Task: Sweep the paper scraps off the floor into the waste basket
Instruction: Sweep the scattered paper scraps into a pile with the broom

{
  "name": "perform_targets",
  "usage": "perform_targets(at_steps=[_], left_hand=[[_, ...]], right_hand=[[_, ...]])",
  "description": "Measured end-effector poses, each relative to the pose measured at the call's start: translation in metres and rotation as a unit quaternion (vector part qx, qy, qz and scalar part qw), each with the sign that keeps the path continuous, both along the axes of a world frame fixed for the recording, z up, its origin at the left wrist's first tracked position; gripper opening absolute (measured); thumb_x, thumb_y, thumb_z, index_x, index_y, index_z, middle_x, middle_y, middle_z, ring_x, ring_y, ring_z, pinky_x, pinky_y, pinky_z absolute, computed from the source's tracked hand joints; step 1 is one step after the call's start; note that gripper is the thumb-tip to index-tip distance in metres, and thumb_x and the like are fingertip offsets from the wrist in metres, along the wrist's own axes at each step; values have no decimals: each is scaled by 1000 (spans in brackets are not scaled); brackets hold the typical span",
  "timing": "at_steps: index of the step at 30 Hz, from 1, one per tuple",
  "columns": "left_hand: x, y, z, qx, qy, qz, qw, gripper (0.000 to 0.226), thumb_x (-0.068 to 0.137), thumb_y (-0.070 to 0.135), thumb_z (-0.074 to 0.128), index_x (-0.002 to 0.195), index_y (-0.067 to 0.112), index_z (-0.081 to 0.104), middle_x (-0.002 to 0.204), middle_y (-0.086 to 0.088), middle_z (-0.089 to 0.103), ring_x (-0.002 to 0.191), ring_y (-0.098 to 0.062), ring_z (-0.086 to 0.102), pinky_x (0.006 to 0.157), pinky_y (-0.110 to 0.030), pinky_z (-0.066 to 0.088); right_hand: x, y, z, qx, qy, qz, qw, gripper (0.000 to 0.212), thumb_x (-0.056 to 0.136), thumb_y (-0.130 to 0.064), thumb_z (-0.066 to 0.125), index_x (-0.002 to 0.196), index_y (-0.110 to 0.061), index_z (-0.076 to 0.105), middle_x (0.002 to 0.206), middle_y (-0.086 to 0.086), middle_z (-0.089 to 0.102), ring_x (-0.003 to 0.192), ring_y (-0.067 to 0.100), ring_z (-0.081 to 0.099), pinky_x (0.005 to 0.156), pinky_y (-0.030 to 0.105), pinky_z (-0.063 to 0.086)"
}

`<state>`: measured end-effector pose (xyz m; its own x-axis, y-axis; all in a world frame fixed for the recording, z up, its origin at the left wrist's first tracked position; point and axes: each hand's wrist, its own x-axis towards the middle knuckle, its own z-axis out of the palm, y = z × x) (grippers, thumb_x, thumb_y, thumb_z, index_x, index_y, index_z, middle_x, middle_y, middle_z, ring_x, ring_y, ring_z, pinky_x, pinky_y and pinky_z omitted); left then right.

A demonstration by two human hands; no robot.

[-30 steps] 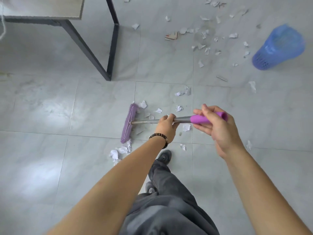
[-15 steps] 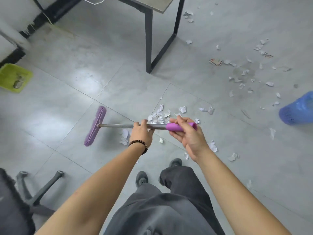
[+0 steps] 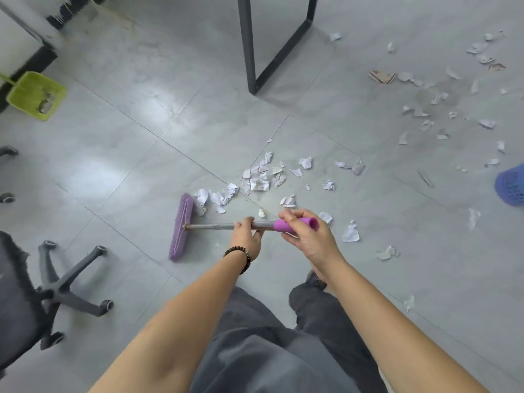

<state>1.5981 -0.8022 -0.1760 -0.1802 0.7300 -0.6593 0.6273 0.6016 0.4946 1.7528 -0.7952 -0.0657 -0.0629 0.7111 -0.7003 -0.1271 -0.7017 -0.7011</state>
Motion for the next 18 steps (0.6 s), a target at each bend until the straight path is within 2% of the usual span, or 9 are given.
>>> perform_targets(at_steps=[4, 6, 8, 12, 16, 18], left_hand=[[113, 11, 5, 3, -32, -57, 998, 42, 97, 32, 53, 136, 19, 45, 139, -9, 41, 113, -28, 54, 90, -28, 39], [159, 20, 15, 19, -60, -75, 995, 35, 96, 31, 55, 128, 19, 50, 133, -10, 45, 103, -24, 52, 84, -24, 36], [192, 29, 30, 46, -86, -85, 992, 26, 96, 28, 57, 119, 16, 53, 123, -11, 48, 92, -18, 47, 79, -20, 34], [228, 47, 59, 60, -116, -115, 985, 24, 96, 27, 57, 115, 14, 53, 118, -9, 46, 90, -19, 45, 80, -19, 33], [236, 49, 81, 86, -127, -99, 983, 18, 94, 25, 58, 107, 14, 55, 114, -12, 50, 86, -19, 45, 79, -21, 32], [223, 43, 87, 97, -123, -92, 983, 15, 92, 28, 60, 102, 19, 54, 114, -12, 53, 85, -21, 48, 80, -26, 38]], right_hand=[[115, -2, 16, 11, -64, -36, 997, 31, 93, -31, 66, 96, 0, 66, 111, 9, 73, 108, 19, 68, 97, 40, 55], [158, 1, 32, 36, -93, -48, 994, 27, 95, -31, 63, 90, -5, 66, 106, 2, 75, 107, 15, 68, 98, 40, 54], [184, 6, 51, 61, -99, -78, 990, 25, 97, -29, 61, 81, -9, 65, 103, 2, 76, 105, 17, 69, 96, 38, 55], [210, 15, 84, 109, -99, -130, 980, 33, 96, -28, 63, 65, -19, 63, 99, 8, 77, 101, 22, 72, 88, 37, 58], [217, 17, 114, 137, -88, -113, 980, 42, 96, -28, 62, 55, -24, 67, 102, 12, 76, 102, 29, 71, 87, 42, 58], [211, 13, 123, 142, -72, -97, 982, 40, 97, -28, 61, 57, -23, 67, 104, 15, 75, 103, 32, 71, 88, 46, 58]])
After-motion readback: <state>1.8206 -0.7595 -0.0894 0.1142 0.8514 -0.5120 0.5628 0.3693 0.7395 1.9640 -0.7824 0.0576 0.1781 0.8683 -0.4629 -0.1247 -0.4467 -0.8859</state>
